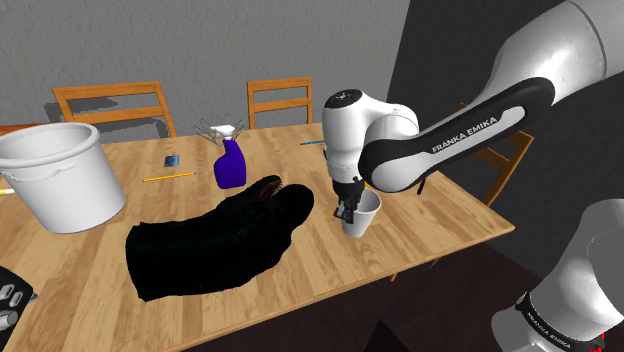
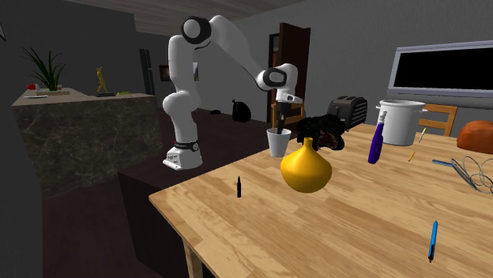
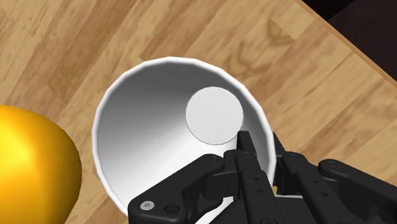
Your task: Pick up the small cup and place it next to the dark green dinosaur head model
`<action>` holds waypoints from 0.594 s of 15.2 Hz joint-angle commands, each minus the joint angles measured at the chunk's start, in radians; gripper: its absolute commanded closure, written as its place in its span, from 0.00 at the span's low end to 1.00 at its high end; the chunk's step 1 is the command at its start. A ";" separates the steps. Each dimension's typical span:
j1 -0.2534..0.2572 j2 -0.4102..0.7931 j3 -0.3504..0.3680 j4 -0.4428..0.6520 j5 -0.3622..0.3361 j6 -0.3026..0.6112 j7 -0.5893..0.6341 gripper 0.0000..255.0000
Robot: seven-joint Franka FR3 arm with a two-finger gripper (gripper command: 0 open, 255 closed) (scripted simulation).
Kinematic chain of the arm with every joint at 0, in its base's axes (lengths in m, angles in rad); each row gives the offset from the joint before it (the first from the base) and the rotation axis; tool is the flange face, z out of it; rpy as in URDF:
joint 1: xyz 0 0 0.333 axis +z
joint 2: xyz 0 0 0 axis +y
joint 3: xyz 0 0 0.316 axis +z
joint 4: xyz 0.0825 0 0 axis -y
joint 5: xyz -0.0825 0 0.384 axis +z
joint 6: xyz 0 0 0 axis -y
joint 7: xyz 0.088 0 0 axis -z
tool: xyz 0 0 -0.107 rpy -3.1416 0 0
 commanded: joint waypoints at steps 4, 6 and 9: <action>0.000 0.022 0.000 -0.008 -0.010 0.029 0.012 1.00; 0.000 0.022 0.000 -0.008 -0.010 0.029 0.012 1.00; 0.000 0.022 0.000 -0.008 -0.010 0.029 0.011 0.00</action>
